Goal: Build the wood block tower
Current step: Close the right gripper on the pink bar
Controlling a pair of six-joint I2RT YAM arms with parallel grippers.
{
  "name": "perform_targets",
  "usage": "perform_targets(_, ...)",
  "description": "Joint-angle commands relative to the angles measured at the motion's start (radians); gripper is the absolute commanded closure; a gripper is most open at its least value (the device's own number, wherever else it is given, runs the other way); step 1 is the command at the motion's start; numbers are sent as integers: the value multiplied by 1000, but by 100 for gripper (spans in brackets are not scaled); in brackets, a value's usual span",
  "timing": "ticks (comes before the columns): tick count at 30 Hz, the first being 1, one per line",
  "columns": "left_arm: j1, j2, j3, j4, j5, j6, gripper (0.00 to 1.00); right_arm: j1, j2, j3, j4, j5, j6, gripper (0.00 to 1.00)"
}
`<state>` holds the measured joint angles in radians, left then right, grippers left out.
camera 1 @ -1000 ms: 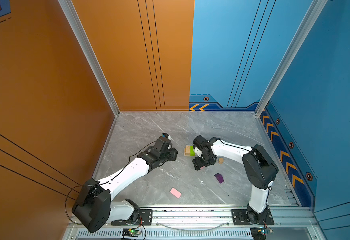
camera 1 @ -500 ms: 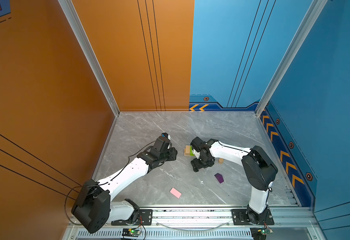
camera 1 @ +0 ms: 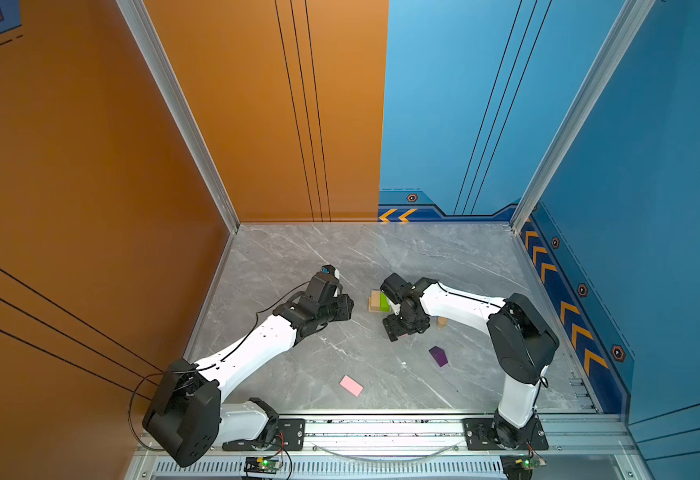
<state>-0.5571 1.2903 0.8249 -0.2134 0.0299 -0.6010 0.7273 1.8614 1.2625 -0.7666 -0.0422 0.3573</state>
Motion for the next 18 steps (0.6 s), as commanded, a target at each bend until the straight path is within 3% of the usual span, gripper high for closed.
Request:
perform_targets(1, 10, -18, -16, -11, 2, 18, 60, 8, -14, 22, -1, 39, 36, 17)
perform_targets(10, 14, -19, -20, -9, 7, 21, 60, 22, -1, 31, 15, 45, 51, 18)
perform_targets(18, 23, -30, -31, -11, 8, 21, 60, 29, 25, 43, 16, 61, 58, 25)
